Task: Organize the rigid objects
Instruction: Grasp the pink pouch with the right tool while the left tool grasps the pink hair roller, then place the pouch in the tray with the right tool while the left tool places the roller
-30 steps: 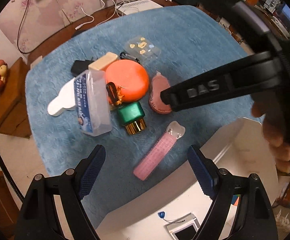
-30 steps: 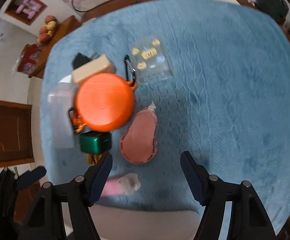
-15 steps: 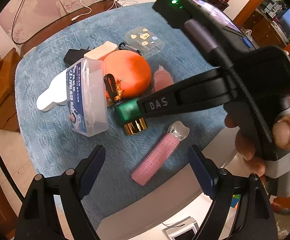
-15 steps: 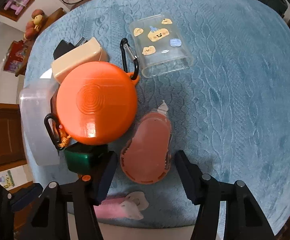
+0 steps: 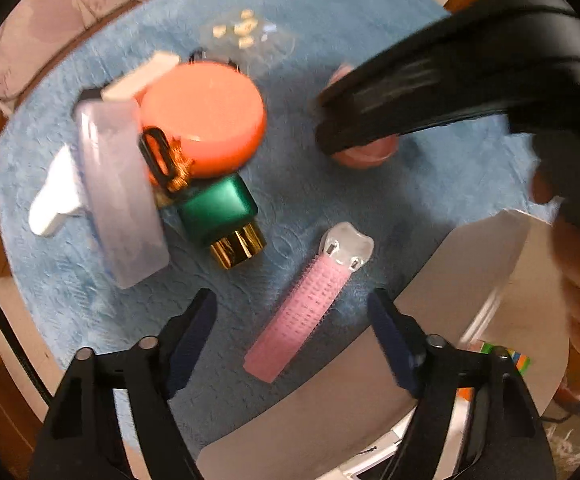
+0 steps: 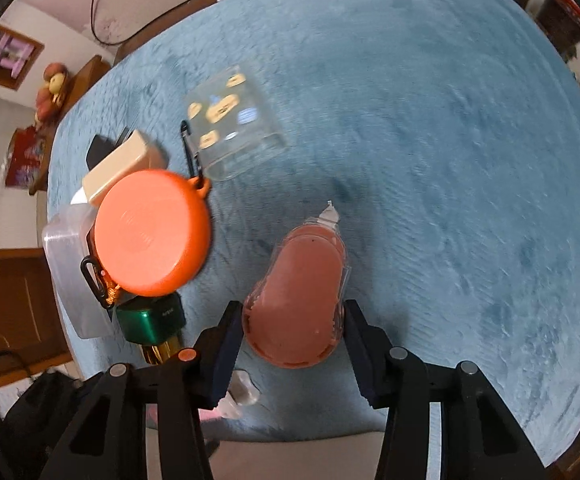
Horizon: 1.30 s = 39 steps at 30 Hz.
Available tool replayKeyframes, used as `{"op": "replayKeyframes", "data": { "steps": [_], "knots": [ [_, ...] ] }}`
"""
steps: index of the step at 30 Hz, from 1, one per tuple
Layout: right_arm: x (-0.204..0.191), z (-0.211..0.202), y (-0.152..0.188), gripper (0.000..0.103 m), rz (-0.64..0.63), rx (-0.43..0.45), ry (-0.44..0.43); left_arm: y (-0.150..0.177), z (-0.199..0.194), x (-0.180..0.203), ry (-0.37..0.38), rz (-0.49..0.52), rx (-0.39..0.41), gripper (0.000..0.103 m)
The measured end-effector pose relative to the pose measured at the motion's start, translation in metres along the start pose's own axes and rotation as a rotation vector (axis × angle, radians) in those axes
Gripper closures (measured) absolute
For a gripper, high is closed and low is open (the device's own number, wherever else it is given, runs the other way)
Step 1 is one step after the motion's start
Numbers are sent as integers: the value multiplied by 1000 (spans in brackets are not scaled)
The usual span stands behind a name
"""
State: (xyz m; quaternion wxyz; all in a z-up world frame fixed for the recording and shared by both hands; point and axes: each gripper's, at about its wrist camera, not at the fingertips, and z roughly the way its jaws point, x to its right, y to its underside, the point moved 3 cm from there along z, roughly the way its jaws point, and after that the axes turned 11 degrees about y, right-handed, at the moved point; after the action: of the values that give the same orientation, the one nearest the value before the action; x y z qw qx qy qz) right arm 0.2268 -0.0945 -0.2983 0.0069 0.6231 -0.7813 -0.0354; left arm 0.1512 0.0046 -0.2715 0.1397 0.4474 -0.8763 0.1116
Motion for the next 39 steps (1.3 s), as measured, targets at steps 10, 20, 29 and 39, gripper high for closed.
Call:
{"op": "replayKeyframes", "data": {
  "steps": [10, 20, 29, 39],
  "knots": [
    [38, -11, 11, 53, 50, 3, -39, -6, 25, -10, 189, -177, -132, 44],
    [24, -16, 27, 53, 38, 18, -42, -4, 29, -22, 121, -186, -149, 53],
    [20, -26, 35, 53, 0, 37, -73, -7, 13, -7, 39, -137, -92, 77],
    [15, -101, 62, 53, -90, 181, -169, 13, -82, -6, 51, -168, 125, 78]
  ]
}}
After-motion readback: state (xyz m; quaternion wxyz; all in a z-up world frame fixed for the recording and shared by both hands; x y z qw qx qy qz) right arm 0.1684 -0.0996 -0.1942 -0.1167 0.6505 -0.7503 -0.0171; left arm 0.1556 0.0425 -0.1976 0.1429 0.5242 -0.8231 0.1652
